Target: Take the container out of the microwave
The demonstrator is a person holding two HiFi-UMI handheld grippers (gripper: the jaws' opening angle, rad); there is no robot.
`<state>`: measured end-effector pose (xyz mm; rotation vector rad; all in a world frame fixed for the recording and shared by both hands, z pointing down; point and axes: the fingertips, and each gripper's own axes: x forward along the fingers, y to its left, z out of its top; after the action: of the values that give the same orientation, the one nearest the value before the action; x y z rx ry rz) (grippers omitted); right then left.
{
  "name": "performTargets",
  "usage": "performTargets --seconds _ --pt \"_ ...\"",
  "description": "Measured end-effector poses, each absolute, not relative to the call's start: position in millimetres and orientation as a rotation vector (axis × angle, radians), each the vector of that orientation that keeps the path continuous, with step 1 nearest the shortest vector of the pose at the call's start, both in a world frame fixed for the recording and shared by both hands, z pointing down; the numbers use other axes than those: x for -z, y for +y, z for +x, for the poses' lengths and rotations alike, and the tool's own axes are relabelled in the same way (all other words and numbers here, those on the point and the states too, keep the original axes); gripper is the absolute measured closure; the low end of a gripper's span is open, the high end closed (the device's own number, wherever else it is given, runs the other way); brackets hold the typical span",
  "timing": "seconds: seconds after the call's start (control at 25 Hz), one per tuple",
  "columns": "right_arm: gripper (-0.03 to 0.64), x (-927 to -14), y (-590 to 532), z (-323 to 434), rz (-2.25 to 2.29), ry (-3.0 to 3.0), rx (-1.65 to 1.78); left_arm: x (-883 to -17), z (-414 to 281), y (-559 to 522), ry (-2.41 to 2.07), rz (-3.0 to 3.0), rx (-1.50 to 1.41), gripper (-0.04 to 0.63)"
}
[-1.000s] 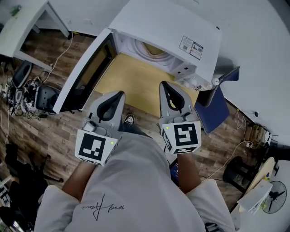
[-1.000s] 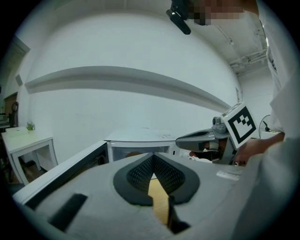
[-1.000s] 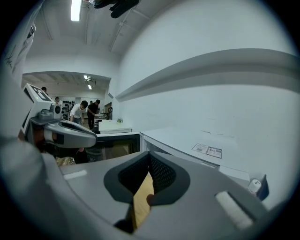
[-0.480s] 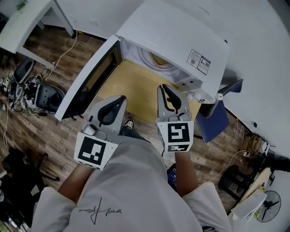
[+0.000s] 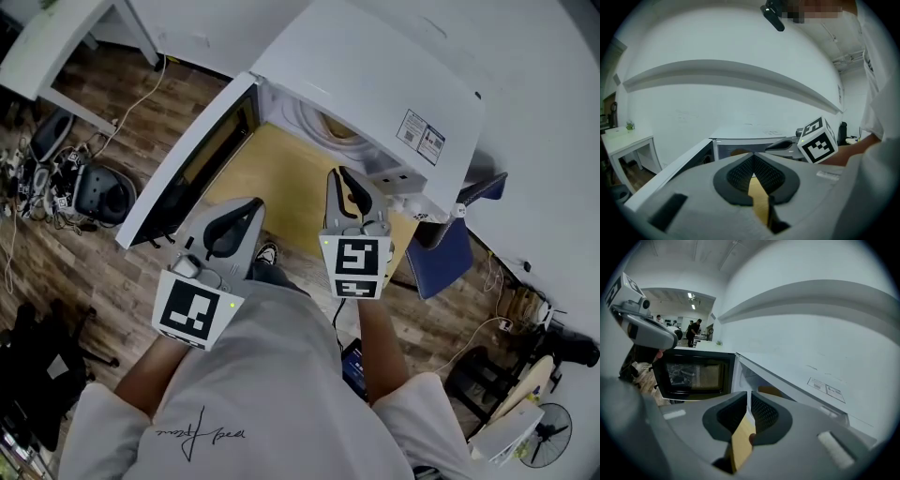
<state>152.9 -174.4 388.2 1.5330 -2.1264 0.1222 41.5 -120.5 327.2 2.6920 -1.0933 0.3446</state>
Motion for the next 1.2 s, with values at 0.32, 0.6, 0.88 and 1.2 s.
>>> performTargets --seconds 0.32,0.6,0.88,1.2 --pt "0.575 -407 -193 152 1.494 -2.048 -0.035 -332 38 -120 -1.073 2.685 -0.369 0.603" --pt "0.572 -425 -211 156 1.476 -2.0 -0.017 -339 32 -122 -1.076 2.667 -0.403 0.603" --pt "0.565 -444 -224 155 1.452 -1.961 -0.009 -341 28 -127 -1.074 2.657 -0.403 0.603" --pt "0.543 -462 -241 152 1.419 -1.894 0.048 -345 18 -129 -1.075 2.629 -0.413 0.603"
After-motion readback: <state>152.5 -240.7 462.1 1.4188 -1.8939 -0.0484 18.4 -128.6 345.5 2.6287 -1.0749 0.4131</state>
